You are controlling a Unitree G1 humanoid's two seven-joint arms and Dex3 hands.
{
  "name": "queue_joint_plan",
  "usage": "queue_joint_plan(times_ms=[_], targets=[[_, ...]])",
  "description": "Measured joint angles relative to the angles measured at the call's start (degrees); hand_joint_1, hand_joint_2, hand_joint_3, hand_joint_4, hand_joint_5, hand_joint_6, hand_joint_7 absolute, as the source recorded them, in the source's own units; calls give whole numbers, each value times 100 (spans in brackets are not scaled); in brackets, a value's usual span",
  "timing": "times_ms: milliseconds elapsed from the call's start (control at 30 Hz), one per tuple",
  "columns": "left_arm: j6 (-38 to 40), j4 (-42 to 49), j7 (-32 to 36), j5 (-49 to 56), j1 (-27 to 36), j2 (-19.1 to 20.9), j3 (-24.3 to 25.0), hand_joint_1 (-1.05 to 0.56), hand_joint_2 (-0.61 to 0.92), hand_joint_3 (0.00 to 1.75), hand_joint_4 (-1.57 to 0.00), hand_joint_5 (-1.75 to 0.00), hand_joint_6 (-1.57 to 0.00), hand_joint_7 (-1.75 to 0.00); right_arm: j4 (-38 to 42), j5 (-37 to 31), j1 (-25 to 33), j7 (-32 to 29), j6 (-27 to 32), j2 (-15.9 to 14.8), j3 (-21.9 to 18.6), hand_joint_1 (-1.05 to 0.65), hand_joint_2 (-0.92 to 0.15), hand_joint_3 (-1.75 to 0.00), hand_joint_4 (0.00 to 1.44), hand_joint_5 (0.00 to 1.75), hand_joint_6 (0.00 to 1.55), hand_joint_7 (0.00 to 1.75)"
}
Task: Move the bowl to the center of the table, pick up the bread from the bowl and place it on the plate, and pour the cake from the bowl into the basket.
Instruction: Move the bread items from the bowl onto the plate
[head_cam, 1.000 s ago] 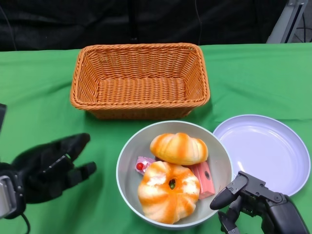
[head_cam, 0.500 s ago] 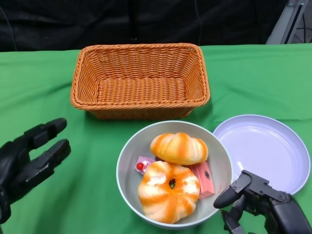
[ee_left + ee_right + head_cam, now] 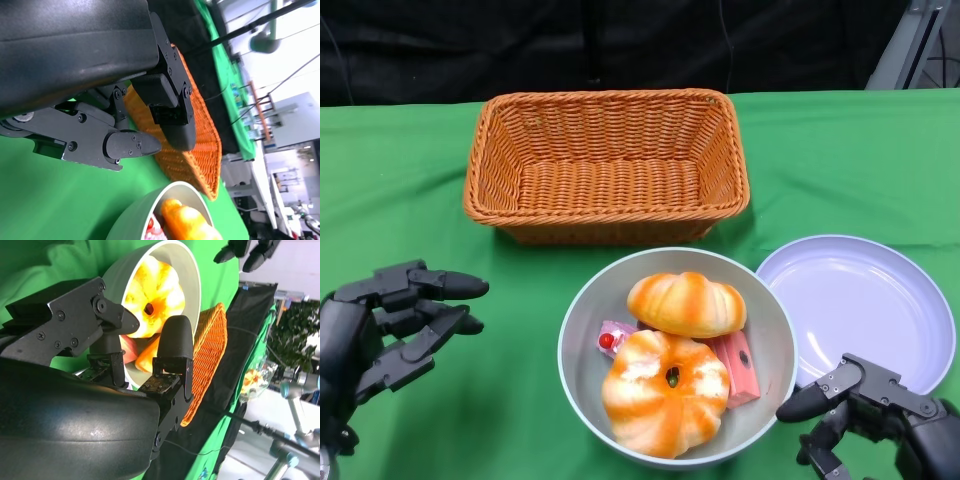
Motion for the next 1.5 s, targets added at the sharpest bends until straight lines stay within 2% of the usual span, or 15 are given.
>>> queue_joint_plan(times_ms=[67,167,333,433,600,767,1033,1300,1500], targets=[[-182,164,71,97,-63,5,-1,-14,90,43,-75,-141,-84,-101,-189,-258,-46,28,-42,-145,-53,-13,-91,-12,63,101,63,60],[-344,338,112,201,-109,15,-10,-15,90,41,-76,-140,-83,-103,-441,-611,-149,54,-72,-299,-100,-24,-91,-3,64,84,64,44],[-612,575,204,378,-132,36,-29,-15,91,38,-78,-139,-83,-104,-976,-1242,-582,237,142,-589,-124,-42,-90,0,64,57,63,15],[-668,636,260,393,-151,37,-42,-15,91,38,-78,-140,-82,-105,-1189,-1388,-872,369,346,-673,-129,-46,-88,0,61,51,60,10],[-733,753,317,425,-228,37,-82,-16,91,37,-78,-141,-81,-106,-1205,-1760,-1476,469,773,-691,-82,-52,-88,0,56,45,55,4],[-742,838,371,453,-260,37,-137,-15,92,36,-78,-139,-81,-106,-898,-2168,-1906,459,1128,-642,149,-58,-91,-1,53,39,50,1],[-797,896,392,453,-277,35,-204,-16,92,35,-79,-138,-82,-107,105,-2507,-2647,329,1558,-390,501,-65,-92,-6,52,29,48,0],[-801,881,392,451,-273,34,-251,-15,92,38,-79,-138,-81,-106,827,-2648,-3038,273,1685,-365,745,-66,-92,-9,55,26,47,1],[-799,870,390,395,-262,35,-255,-14,91,38,-79,-138,-81,-107,1668,-2764,-3470,49,1565,-368,952,-67,-92,-8,65,27,49,1]])
